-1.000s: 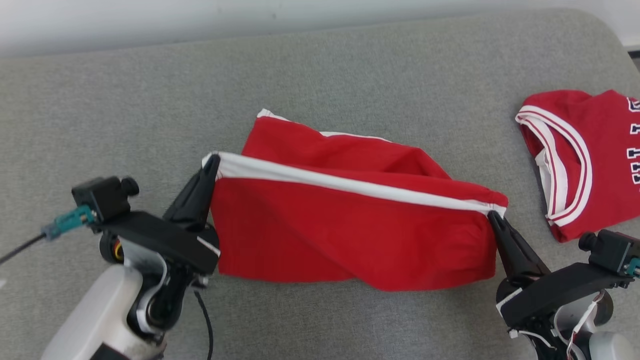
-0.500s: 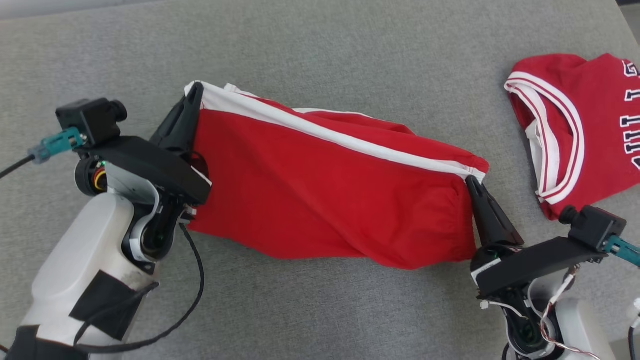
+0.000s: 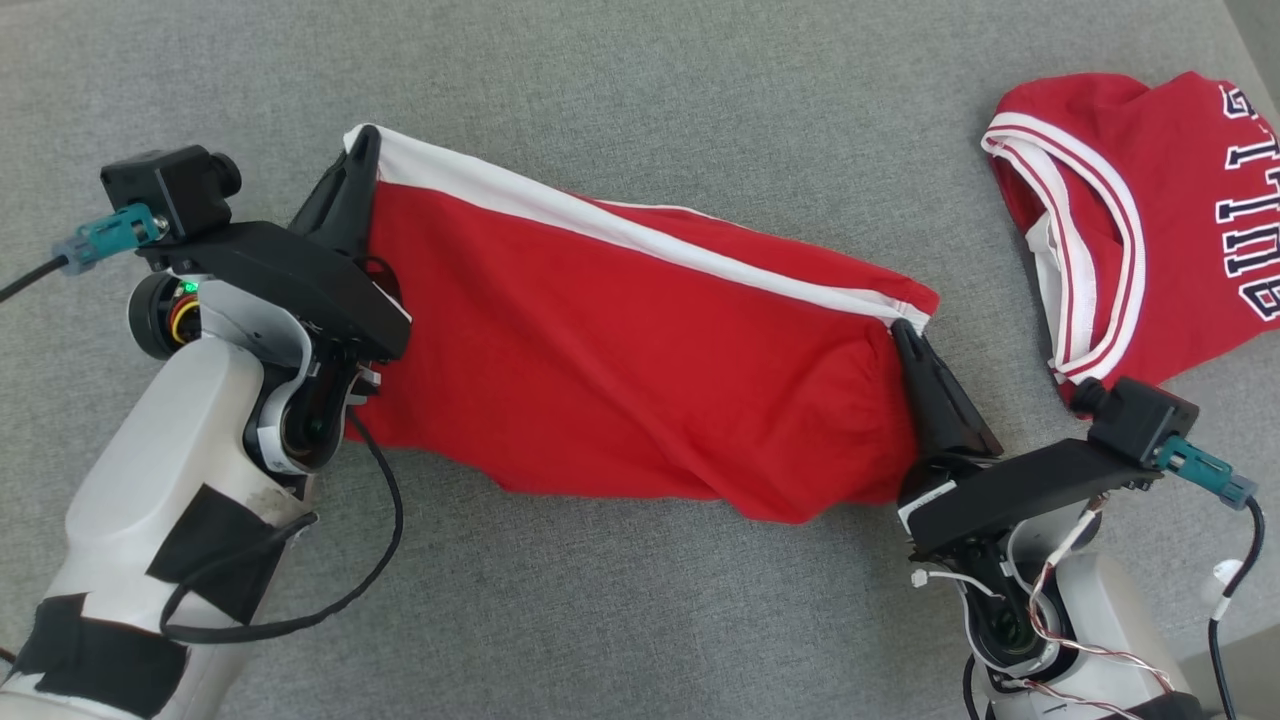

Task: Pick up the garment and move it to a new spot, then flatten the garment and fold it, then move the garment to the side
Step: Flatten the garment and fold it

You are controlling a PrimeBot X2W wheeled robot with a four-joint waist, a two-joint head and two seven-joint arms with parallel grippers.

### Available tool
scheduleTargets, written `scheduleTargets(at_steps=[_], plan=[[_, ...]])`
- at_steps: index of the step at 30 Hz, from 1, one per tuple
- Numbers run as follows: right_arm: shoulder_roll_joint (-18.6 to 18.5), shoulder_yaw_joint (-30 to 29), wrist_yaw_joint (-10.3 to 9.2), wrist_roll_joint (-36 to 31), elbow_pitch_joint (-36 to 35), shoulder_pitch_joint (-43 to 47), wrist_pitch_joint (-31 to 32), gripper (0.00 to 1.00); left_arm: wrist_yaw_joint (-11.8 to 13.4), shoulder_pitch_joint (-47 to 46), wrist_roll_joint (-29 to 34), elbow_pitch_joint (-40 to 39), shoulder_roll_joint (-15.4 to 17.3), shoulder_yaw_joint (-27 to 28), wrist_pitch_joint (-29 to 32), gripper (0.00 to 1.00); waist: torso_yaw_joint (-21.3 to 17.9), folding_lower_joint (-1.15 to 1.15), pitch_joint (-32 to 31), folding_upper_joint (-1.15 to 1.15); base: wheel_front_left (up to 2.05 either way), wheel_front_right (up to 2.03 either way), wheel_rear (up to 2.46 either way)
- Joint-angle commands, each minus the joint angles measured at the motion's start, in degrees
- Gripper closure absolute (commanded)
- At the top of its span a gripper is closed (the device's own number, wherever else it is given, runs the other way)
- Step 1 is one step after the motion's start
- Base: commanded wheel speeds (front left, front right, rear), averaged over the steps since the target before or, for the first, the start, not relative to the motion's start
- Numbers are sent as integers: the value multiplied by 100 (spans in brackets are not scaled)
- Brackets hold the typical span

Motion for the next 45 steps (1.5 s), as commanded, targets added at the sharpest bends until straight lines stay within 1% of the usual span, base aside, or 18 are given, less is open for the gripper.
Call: scheduleTargets(at_steps=[1,2,6,12,16,20,26,30,34,36,39,45], plan=[[6,27,-14,42,59,-56,-29,0,38,-80,33,86,-38,5,-78,0,11,-1,-18,-1,0,0,0],[6,37,-14,62,88,-66,-39,0,64,-98,61,147,-48,8,-129,0,18,-1,-40,-1,0,0,0],[5,54,-14,112,83,48,34,0,22,-13,129,366,-94,-45,-284,0,62,-1,-193,-1,0,0,0],[4,-218,-14,-189,-220,530,269,0,1,333,180,540,-166,-118,-565,0,169,-1,-584,-1,0,0,0],[6,-456,-14,-455,-529,983,469,0,84,672,276,589,-168,-252,-662,0,250,-1,-829,-1,0,0,0],[5,-575,-14,-833,-855,1440,411,0,232,1006,421,592,-122,-415,-673,0,267,-1,-1004,-1,0,0,0],[5,-493,-14,-1157,-1074,2011,134,0,377,1220,585,618,1,-627,-473,0,172,-1,-1100,-1,0,0,0],[4,-437,-14,-1313,-1104,2163,80,0,470,1174,669,689,78,-740,-291,0,63,-1,-1069,-1,0,0,0],[5,-393,-14,-1374,-1166,2263,-62,0,579,1069,832,754,155,-905,-50,0,-106,-1,-985,-1,0,0,0],[6,-380,-14,-1523,-1196,2292,-113,0,669,1047,924,798,204,-972,30,0,-182,-1,-930,-1,0,0,0],[5,-418,-14,-1679,-1189,2354,-139,0,769,1057,949,800,195,-1081,246,0,-258,-1,-862,-1,0,0,0],[5,-416,-14,-1680,-1132,2310,-215,0,854,1124,977,847,210,-1273,741,0,-350,-1,-782,-1,0,0,0]])
